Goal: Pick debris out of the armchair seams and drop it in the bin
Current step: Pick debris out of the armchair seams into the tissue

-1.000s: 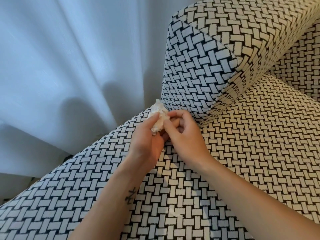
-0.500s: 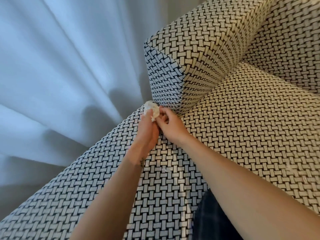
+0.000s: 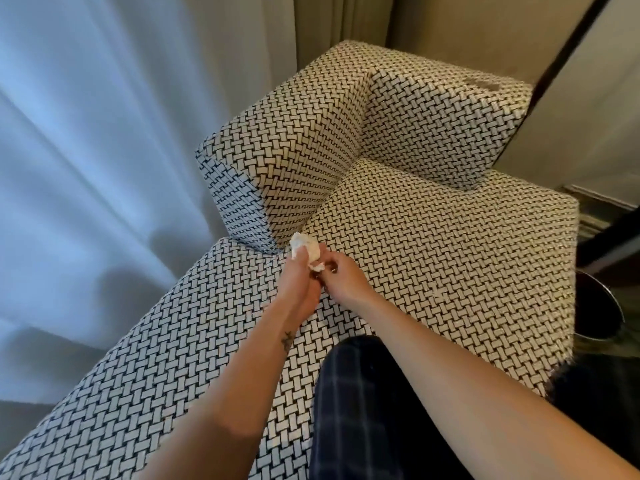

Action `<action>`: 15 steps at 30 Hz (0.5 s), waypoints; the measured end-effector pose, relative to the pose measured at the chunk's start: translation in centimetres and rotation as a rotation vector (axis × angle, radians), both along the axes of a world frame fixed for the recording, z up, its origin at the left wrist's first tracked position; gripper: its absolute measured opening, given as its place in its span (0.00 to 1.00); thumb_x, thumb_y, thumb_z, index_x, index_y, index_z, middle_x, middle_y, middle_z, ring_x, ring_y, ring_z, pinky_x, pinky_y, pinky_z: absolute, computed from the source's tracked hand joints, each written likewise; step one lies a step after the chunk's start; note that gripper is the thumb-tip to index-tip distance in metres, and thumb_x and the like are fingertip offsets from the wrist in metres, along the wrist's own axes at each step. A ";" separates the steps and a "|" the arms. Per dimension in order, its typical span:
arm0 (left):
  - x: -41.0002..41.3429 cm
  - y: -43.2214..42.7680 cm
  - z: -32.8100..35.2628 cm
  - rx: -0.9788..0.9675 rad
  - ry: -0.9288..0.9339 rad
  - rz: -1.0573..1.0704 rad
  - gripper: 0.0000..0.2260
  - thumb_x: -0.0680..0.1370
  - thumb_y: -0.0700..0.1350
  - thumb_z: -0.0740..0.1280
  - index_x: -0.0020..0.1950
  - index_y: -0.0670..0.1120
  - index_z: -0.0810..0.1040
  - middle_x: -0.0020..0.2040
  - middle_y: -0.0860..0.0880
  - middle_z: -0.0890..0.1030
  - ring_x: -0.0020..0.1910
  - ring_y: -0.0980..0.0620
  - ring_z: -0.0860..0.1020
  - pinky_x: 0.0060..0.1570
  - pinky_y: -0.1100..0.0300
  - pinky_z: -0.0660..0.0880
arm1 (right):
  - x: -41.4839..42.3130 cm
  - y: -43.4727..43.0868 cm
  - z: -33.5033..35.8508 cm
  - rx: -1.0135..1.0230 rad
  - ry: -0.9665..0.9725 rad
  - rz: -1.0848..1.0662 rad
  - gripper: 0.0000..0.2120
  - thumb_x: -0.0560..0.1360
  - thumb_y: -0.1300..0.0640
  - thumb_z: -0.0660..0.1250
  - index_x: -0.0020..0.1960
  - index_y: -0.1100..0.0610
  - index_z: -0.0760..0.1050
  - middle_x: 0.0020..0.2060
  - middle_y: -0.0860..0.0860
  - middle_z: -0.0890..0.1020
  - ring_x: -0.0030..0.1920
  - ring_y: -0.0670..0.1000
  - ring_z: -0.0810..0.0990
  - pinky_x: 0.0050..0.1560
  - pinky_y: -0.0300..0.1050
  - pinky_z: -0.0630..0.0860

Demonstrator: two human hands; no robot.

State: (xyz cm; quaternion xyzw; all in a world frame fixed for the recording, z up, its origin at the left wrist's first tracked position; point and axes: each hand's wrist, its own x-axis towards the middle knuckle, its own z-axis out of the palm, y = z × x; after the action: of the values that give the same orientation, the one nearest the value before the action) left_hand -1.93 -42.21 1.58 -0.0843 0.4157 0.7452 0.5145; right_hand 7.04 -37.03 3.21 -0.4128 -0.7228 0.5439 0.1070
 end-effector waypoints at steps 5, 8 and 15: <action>2.1 2.5 2.3 0.023 -0.017 -0.061 0.15 0.86 0.46 0.55 0.65 0.37 0.72 0.62 0.37 0.80 0.63 0.43 0.79 0.60 0.49 0.77 | 2.2 1.6 1.3 -0.148 0.106 -0.118 0.05 0.82 0.52 0.65 0.50 0.41 0.77 0.53 0.47 0.84 0.54 0.48 0.83 0.59 0.50 0.81; 3.3 4.2 3.2 0.045 0.004 -0.111 0.16 0.85 0.46 0.55 0.65 0.37 0.72 0.62 0.37 0.81 0.64 0.43 0.78 0.66 0.48 0.74 | 3.6 3.3 1.6 -0.249 0.178 -0.172 0.08 0.82 0.51 0.65 0.57 0.49 0.81 0.53 0.49 0.85 0.52 0.47 0.83 0.53 0.45 0.81; 5.7 11.2 3.3 0.017 0.052 -0.088 0.18 0.86 0.47 0.53 0.71 0.36 0.67 0.58 0.38 0.84 0.61 0.44 0.81 0.63 0.46 0.76 | 5.9 9.4 1.5 -0.360 0.242 -0.239 0.10 0.81 0.54 0.66 0.59 0.54 0.81 0.52 0.51 0.86 0.53 0.49 0.85 0.59 0.51 0.82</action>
State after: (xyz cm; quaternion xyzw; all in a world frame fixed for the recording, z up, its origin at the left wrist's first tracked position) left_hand 3.75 -31.04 4.88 -0.0421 0.4258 0.7273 0.5366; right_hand 12.92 -27.67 4.71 -0.4395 -0.5424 0.6928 0.1809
